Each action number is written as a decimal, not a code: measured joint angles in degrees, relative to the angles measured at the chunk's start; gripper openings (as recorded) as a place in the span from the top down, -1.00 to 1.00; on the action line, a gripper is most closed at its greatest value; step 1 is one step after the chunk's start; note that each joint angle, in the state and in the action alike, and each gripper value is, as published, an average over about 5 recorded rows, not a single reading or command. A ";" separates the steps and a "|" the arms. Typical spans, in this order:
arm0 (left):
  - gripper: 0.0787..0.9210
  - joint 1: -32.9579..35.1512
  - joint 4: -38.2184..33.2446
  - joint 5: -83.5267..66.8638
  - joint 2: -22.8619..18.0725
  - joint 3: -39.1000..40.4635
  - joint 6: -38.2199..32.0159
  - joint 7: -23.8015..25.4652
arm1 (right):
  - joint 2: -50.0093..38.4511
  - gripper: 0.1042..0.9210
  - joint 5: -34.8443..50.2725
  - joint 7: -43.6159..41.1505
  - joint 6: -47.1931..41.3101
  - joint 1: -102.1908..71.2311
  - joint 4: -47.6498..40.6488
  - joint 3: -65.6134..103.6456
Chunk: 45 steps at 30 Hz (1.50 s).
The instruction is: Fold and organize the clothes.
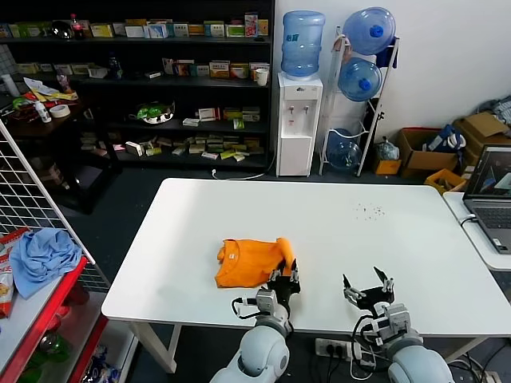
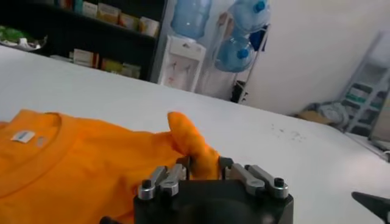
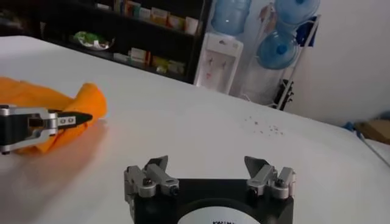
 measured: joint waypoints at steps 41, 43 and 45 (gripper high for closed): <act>-0.77 16.08 -15.55 14.47 18.58 -26.54 -19.37 13.45 | 10.29 -0.76 -2.69 -13.00 9.99 2.29 -2.36 9.83; -0.77 16.71 -16.30 14.66 19.52 -27.45 -19.51 13.58 | 10.60 -0.76 -2.88 -13.71 10.10 2.01 -2.06 10.59; -0.77 17.32 -17.00 14.76 20.29 -28.17 -19.61 13.63 | 10.83 -0.76 -2.98 -14.23 10.28 1.70 -1.73 11.25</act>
